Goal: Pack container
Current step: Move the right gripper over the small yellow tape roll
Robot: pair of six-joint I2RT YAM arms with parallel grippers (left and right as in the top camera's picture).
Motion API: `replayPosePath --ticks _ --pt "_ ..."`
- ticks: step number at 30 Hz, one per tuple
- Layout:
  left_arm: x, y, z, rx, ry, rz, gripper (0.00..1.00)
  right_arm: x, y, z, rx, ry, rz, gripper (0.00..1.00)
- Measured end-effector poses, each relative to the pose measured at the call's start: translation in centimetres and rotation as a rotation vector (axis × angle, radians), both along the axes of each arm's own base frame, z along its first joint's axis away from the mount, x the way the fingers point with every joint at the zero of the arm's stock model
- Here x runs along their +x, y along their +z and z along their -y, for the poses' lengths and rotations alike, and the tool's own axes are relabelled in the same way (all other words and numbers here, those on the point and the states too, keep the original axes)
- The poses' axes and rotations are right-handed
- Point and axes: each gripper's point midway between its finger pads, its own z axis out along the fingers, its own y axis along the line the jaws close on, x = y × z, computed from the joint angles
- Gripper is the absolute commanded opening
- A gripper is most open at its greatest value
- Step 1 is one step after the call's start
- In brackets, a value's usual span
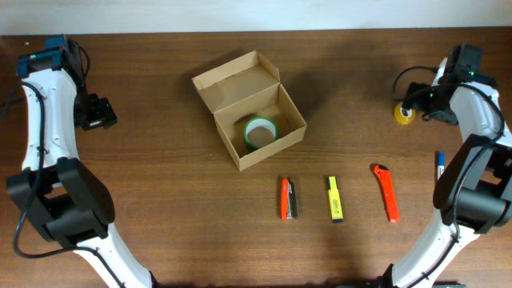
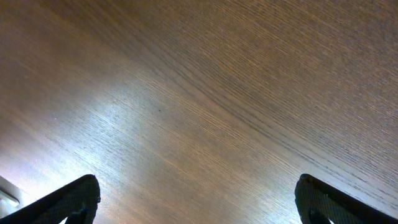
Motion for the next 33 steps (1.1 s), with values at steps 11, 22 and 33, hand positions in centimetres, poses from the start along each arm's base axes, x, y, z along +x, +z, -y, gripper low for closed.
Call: replayPosePath --ticks 11,22,33 --pt "0.0 0.0 0.0 0.000 0.000 0.000 1.00 0.0 -2.0 0.5 -0.009 -0.009 -0.036 0.94" --pt "0.0 0.0 0.0 0.000 0.000 0.000 1.00 -0.4 -3.0 0.5 0.000 -0.012 -0.063 0.94" --pt "0.0 0.0 0.0 0.000 0.000 0.000 1.00 -1.7 -3.4 2.9 0.007 -0.067 -0.080 0.93"
